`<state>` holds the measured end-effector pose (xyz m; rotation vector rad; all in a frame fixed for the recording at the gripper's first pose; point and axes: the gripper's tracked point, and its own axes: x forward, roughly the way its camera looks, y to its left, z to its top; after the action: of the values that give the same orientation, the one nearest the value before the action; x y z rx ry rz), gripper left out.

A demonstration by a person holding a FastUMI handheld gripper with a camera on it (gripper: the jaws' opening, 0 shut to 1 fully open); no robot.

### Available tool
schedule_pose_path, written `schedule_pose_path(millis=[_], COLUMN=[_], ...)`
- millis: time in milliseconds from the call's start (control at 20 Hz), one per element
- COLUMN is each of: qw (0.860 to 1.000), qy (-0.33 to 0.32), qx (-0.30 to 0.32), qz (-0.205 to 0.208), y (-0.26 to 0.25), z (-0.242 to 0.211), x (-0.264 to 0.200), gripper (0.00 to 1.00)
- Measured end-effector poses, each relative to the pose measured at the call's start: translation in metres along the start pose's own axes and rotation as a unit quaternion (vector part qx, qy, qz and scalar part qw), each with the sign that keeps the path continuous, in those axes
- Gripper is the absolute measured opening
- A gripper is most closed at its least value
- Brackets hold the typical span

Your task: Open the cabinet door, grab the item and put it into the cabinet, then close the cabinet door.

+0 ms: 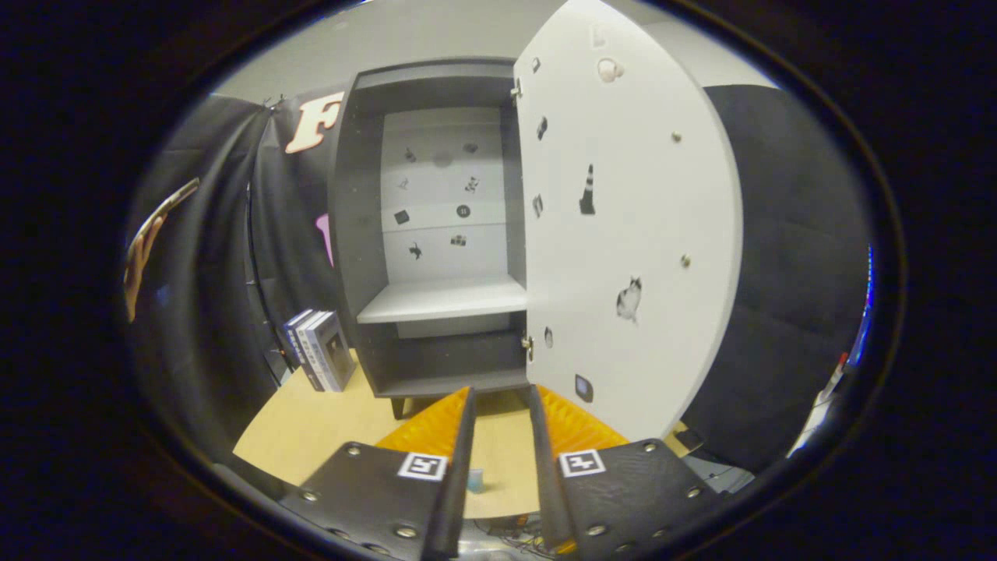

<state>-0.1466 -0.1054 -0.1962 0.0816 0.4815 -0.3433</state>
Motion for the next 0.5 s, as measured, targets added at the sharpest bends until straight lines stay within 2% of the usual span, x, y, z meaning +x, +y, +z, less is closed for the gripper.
schedule_pose_path(millis=[300, 500], qw=[0.998, 0.994], qy=[0.059, 0.099], qx=[0.002, -0.024], qz=[0.021, 0.028], y=[0.028, 0.045], z=[-0.075, -0.131], x=[0.043, 0.075], gripper=[0.82, 0.83])
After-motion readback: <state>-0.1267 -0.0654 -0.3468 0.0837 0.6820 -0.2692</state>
